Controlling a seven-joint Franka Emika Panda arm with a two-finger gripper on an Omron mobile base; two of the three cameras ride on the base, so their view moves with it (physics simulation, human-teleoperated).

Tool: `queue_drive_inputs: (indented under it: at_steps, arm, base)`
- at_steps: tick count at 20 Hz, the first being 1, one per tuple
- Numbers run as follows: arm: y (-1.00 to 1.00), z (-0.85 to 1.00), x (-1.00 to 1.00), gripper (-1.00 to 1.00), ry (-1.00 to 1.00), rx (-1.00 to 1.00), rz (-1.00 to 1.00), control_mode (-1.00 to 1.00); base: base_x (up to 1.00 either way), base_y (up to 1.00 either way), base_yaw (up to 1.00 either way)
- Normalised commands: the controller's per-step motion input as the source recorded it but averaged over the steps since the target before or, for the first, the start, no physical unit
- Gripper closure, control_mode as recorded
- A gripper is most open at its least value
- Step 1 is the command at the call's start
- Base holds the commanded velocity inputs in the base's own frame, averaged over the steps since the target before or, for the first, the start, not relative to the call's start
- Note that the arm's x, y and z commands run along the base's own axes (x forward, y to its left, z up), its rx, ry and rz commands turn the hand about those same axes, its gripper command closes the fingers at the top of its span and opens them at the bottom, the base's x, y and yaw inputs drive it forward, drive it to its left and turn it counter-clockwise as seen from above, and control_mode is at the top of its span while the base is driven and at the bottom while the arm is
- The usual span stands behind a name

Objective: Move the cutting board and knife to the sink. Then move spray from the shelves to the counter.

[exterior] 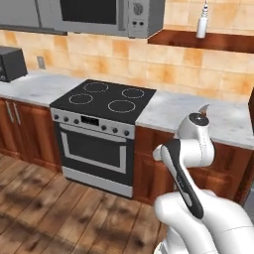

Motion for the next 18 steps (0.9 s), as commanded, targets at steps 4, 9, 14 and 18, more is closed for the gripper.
queue_drive_inputs:
  at_steps: [4,9,14,18]
  arm:
    - [0.0,0.0,0.0,-1.0,0.0,0.0,0.0,1.0]
    - [0.0,0.0,0.0,-1.0,0.0,0.0,0.0,1.0]
    - [0.0,0.0,0.0,-1.0,0.0,0.0,0.0,1.0]
    - [0.0,0.0,0.0,-1.0,0.0,0.0,0.0,1.0]
  base:
    - [0.6,0.38,-0.45]
    - [0.47,0.36,-0.54]
    - [0.41,0.36,-0.6]
    - [0.42,0.35,-0.56]
